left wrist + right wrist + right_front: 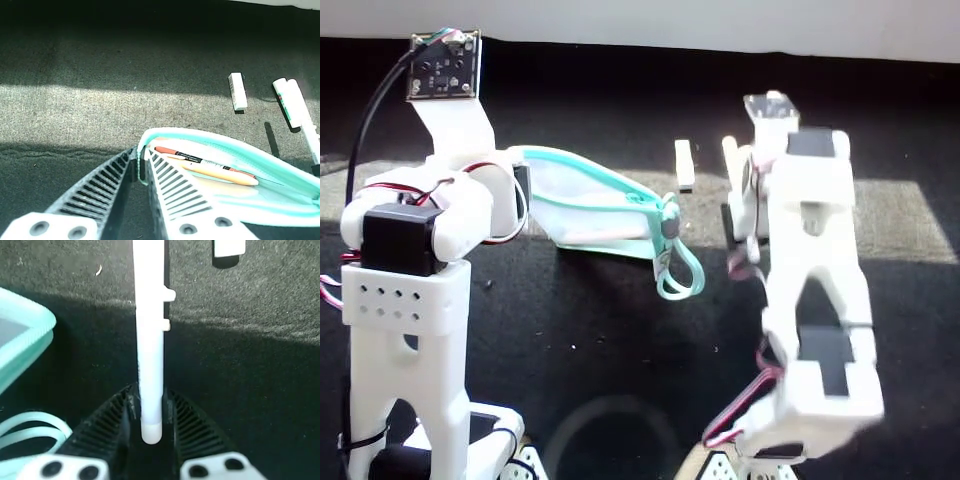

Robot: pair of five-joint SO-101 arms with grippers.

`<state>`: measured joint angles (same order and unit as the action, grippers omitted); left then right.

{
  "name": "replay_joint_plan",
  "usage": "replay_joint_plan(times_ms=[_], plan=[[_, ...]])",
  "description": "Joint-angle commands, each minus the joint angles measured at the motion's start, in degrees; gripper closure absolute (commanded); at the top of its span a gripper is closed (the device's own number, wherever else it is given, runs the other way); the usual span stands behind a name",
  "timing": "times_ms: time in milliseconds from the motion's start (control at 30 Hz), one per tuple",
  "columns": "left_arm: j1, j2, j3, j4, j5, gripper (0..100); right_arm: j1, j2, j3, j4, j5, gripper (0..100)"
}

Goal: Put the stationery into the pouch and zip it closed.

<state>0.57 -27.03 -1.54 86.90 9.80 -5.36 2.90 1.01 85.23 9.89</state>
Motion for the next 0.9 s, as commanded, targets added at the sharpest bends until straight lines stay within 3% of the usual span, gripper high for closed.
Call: replay_joint_plan(times_ms=[0, 100, 233, 467, 600, 767, 867], plan=[[-0.57, 0.31, 0.13, -0.26, -0.44, 99, 0.84, -14.11, 27.3, -13.05, 2.37, 99.3], [-0.66, 0.31, 0.13, 0.0, -0.44, 99, 1.1, -18.77, 42.51, -18.77, 4.48, 98.9], [-0.57, 0.31, 0.13, -0.09, -0.44, 99, 1.19, -19.91, 51.3, -21.93, 8.79, 98.4], [-0.48, 0.31, 0.13, 0.09, -0.44, 99, 0.84, -20.53, 52.0, -19.38, 9.32, 77.2], [-0.84, 0.31, 0.13, 0.09, -0.44, 99, 0.57, -20.53, 45.93, -14.46, 8.79, 76.9], [-0.84, 0.31, 0.13, 0.18, -0.44, 99, 0.4, -19.82, 31.78, -12.88, 0.53, 81.5], [-0.75, 0.31, 0.13, 0.18, -0.44, 99, -3.38, -18.24, 24.66, -12.44, 0.0, 84.0]])
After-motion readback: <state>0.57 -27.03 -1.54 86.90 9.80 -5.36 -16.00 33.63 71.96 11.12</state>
